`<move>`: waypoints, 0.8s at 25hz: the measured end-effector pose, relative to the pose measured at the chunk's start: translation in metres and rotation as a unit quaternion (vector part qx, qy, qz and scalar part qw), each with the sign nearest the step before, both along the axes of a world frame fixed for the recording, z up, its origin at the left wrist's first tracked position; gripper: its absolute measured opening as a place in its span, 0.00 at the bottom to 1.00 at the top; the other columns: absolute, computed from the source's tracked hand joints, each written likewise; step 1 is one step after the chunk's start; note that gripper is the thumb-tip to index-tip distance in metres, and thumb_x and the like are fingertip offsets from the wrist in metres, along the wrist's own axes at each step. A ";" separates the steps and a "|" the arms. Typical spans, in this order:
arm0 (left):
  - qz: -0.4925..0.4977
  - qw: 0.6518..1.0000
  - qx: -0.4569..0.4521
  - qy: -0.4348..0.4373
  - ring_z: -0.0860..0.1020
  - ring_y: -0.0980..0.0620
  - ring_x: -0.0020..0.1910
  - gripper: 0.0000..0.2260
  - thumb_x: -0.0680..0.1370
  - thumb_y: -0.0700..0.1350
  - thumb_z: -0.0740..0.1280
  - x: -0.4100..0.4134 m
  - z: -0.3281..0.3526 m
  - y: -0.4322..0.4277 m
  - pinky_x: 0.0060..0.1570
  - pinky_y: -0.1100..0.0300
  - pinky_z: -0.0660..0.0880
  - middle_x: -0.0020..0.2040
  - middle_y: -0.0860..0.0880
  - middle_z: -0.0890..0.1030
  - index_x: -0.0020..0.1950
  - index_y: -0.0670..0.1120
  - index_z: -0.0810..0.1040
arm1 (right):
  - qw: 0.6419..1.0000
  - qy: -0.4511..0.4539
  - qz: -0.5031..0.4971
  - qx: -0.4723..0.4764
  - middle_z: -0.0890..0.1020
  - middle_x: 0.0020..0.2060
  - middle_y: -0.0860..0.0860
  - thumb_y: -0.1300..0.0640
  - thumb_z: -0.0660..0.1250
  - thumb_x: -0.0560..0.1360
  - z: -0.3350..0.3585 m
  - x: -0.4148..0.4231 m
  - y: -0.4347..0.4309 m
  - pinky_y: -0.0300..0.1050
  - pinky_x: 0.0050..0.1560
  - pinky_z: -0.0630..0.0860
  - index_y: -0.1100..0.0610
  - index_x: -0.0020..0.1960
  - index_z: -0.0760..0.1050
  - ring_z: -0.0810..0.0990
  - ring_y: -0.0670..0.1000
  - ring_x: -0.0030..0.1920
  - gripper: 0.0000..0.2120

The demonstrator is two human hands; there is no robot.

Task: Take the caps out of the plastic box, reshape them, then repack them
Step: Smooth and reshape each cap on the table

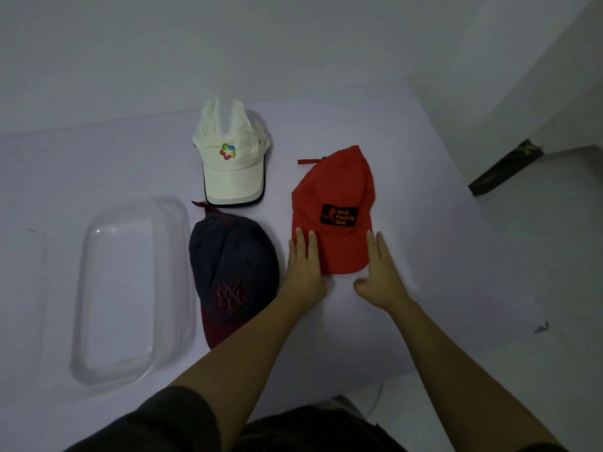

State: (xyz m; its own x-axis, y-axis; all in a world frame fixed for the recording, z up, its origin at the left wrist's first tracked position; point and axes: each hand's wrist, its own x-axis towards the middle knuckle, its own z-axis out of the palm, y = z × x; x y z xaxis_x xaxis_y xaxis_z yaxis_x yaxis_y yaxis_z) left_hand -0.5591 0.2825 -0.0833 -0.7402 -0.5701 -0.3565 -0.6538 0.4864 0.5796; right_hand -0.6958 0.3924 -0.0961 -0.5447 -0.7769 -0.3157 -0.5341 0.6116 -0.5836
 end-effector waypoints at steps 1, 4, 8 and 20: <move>0.010 1.000 0.021 -0.008 0.40 0.38 0.75 0.41 0.74 0.35 0.62 -0.002 -0.002 0.001 0.74 0.44 0.51 0.76 0.41 0.34 0.75 0.43 0.35 | 1.000 -0.014 0.004 0.001 0.45 0.77 0.57 0.65 0.68 0.67 -0.002 0.002 -0.001 0.49 0.74 0.55 0.57 0.76 0.42 0.47 0.55 0.77 0.48; 0.020 0.999 0.040 -0.006 0.43 0.40 0.75 0.41 0.73 0.36 0.64 -0.002 -0.007 0.004 0.74 0.47 0.51 0.76 0.42 0.36 0.76 0.44 0.39 | 1.000 -0.008 -0.003 0.009 0.47 0.77 0.57 0.64 0.70 0.67 -0.005 0.007 -0.006 0.48 0.73 0.52 0.57 0.77 0.44 0.49 0.57 0.76 0.47; 0.026 0.999 0.022 -0.024 0.47 0.39 0.74 0.40 0.72 0.38 0.65 0.001 -0.010 0.006 0.73 0.48 0.54 0.77 0.42 0.40 0.76 0.45 0.43 | 0.995 0.092 0.043 -0.010 0.56 0.74 0.63 0.54 0.70 0.70 -0.013 0.004 -0.007 0.53 0.69 0.58 0.52 0.76 0.53 0.59 0.62 0.73 0.40; -0.015 0.956 -0.274 -0.109 0.80 0.37 0.44 0.21 0.70 0.37 0.61 -0.010 -0.001 0.019 0.41 0.49 0.80 0.56 0.33 0.79 0.63 0.33 0.73 | 0.986 0.140 -0.076 0.048 0.72 0.64 0.67 0.66 0.61 0.76 0.024 0.036 -0.030 0.52 0.52 0.77 0.70 0.72 0.56 0.75 0.62 0.58 0.28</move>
